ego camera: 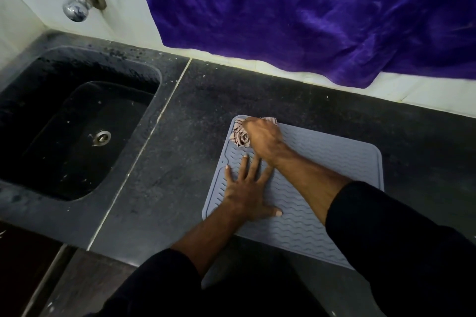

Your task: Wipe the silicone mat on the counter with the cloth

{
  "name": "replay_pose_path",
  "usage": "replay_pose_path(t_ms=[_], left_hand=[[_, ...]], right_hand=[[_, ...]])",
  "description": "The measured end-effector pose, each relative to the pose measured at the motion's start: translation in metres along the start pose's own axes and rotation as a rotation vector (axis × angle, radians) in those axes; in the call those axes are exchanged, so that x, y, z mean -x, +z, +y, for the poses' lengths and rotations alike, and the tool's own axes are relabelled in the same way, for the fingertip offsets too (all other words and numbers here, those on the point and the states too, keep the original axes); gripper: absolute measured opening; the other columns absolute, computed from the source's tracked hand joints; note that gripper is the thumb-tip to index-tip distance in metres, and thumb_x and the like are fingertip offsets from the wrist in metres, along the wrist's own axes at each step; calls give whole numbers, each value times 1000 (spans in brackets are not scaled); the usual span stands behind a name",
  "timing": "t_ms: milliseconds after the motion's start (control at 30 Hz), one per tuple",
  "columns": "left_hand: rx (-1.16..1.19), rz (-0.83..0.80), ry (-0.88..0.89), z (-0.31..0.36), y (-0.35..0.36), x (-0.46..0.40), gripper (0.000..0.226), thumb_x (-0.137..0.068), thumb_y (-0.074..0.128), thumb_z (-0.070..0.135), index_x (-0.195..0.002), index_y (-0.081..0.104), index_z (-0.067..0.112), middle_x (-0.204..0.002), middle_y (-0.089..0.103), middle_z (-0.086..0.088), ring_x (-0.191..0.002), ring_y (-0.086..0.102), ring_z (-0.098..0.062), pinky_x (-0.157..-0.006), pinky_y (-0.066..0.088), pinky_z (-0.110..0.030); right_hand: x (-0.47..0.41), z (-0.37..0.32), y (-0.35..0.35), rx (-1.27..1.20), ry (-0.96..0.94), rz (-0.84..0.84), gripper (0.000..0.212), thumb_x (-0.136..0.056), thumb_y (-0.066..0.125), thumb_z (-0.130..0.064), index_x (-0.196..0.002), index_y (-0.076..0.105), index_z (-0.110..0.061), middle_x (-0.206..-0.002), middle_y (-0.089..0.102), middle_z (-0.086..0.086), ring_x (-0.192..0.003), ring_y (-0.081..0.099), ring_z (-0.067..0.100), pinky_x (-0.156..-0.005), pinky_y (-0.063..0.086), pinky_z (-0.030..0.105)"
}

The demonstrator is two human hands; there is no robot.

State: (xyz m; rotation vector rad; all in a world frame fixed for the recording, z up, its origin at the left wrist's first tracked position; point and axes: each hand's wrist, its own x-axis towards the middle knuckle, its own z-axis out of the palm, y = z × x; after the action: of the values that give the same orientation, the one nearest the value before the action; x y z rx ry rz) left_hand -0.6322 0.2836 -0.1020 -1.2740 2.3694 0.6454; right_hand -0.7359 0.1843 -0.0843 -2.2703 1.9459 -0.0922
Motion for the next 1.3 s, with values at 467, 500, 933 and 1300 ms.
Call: replay_pose_path(t_ms=[467, 500, 933, 1300], left_hand=[[7, -3, -9, -2, 4, -4, 122, -67, 52, 85, -145, -28, 37, -152, -39, -4, -137, -38, -30, -101, -21, -68], [6, -5, -5, -3, 4, -5, 122, -66, 52, 85, -145, -28, 37, -152, -38, -4, -137, -38, -29, -101, -22, -68], [5, 2, -3, -2, 2, -2, 122, -68, 53, 84, -146, -29, 36, -149, -45, -2, -136, -40, -30, -102, -21, -68], [28, 5, 1, -3, 1, 0, 122, -69, 55, 82, -146, -28, 38, -149, -44, -1, -137, -39, -30, -102, -20, -68]], right_hand=[[-11, -5, 3, 16, -80, 42, 50, -84, 57, 0, -133, 50, -13, -138, 52, 10, -127, 47, 31, -102, 42, 38], [-13, -9, 4, 7, -109, 23, 55, -84, 59, -1, -136, 46, -13, -144, 46, 10, -132, 41, 31, -106, 37, 39], [-15, -5, -6, 79, -41, -12, 41, -83, 62, -4, -123, 56, -12, -127, 59, 9, -116, 55, 28, -95, 49, 38], [4, 17, -9, 213, 40, -54, 28, -89, 54, -9, -116, 61, -13, -117, 64, 8, -106, 61, 27, -88, 52, 39]])
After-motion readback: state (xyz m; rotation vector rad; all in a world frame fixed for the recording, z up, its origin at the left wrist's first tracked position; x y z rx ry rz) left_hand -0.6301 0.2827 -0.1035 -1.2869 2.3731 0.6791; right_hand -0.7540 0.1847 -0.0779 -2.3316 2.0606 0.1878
